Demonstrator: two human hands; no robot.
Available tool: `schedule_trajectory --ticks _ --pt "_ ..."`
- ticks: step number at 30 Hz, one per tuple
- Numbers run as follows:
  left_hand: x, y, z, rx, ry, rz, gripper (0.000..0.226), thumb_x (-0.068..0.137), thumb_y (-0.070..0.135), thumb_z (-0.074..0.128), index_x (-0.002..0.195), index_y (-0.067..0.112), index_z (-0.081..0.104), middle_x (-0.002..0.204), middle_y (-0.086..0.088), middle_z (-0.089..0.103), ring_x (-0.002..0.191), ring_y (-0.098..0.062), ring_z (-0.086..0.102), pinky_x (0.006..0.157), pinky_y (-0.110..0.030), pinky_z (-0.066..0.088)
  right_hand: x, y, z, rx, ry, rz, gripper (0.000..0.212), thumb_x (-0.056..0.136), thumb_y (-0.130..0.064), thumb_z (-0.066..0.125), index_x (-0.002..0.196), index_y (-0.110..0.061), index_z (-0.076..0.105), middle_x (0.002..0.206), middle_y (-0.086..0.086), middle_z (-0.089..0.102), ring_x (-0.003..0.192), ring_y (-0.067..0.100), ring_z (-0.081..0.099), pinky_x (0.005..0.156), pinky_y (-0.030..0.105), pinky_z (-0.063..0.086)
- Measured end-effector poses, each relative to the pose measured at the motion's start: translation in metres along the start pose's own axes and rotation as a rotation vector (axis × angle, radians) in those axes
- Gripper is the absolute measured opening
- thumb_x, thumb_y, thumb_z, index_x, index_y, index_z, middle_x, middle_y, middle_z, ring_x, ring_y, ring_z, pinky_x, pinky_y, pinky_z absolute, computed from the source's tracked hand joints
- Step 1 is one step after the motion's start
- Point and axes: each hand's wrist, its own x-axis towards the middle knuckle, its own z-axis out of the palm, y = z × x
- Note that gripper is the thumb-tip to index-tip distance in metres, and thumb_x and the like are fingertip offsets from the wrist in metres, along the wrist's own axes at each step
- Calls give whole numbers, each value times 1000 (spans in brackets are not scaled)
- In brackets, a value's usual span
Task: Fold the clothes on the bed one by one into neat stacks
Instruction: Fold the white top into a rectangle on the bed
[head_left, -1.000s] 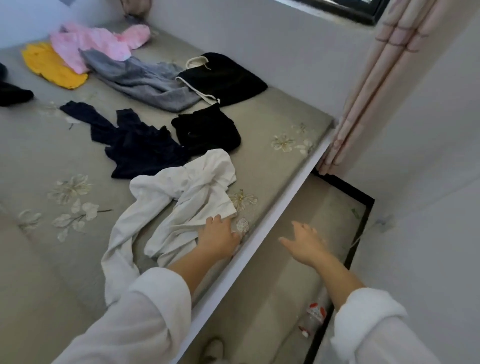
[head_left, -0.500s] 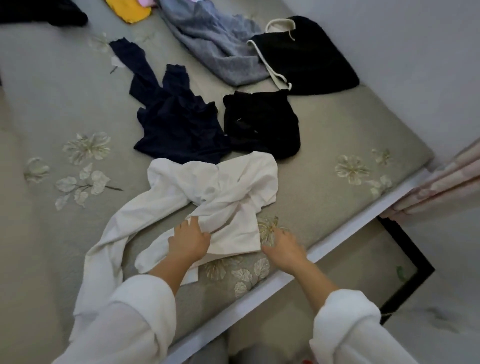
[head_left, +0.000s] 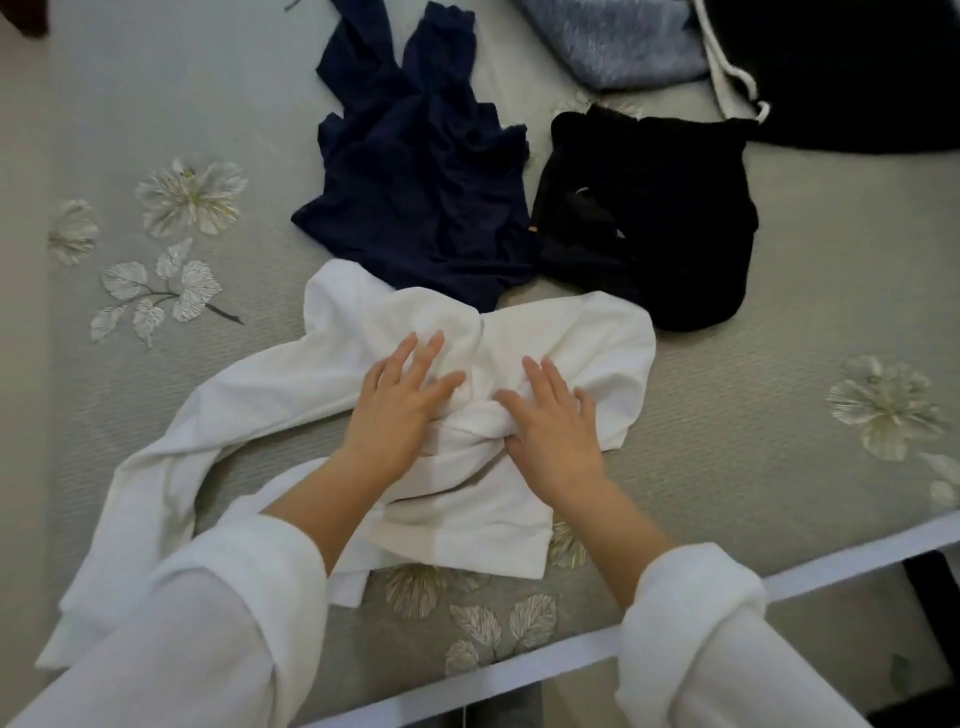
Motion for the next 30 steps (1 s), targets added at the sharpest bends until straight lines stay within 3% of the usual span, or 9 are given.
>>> schedule_trajectory --ticks 4,8,12,14,19,21,24,27,30 --pt "8 -3 -10 -304 -1 -44 22 97 19 47 115 21 61 149 3 40 146 -15 16 106 -26 19 -1 29 -7 241 11 -56 28 95 -20 47 122 -25 56 132 -5 53 142 15 25 105 43 18" --pt "-17 -14 -41 -831 197 -303 22 98 18 49 112 25 65 119 13 59 117 -10 54 87 -15 41 -33 70 -35 309 284 -143 33 82 0 52 108 -17 61 114 -1 65 122 21 53 94 41 30" --pt "-66 -31 -57 -916 250 -336 18 98 20 49 95 32 62 93 16 68 89 -4 61 82 -22 46 -73 123 -44 162 427 -123 37 73 3 47 104 -13 62 115 3 67 116 23 59 91 41 31" --pt "-90 -38 -55 -846 44 -291 17 97 21 52 93 34 64 88 14 69 86 -6 63 82 -26 47 -87 143 -39 30 356 -86 36 72 4 48 100 -12 64 108 6 68 107 27 64 89 46 34" --pt "-118 -28 -41 -440 -929 -146 12 90 30 60 100 37 63 101 10 67 85 -3 59 76 -14 45 -89 137 -27 -185 -483 181 40 86 -11 51 119 -30 60 126 -5 60 121 17 52 107 39 26" --pt "-116 -17 -37 -472 -1146 -192 24 88 31 62 111 35 62 102 9 69 88 -4 65 77 -17 50 -78 119 -25 31 -441 219 34 88 -8 50 114 -22 66 118 3 67 109 22 60 95 33 42" --pt "-102 -7 -30 -759 -710 -292 23 88 26 62 110 34 62 90 10 70 77 -4 67 70 -13 48 -53 81 -26 306 -63 163 25 91 -6 51 110 -13 67 108 5 69 94 20 60 77 27 44" --pt "-76 -7 -23 -557 50 -322 40 89 19 58 129 25 54 130 5 56 121 -12 49 99 -25 39 -16 39 -22 367 33 73 39 92 -8 49 130 -16 55 130 3 57 118 18 51 94 26 37" --pt "-57 -27 -8 -102 -107 -395 71 90 23 53 151 21 16 157 -6 19 146 -23 8 117 -43 3 21 8 -12 16 -42 -38 63 90 -10 50 147 -22 28 159 3 18 147 22 9 114 37 13"
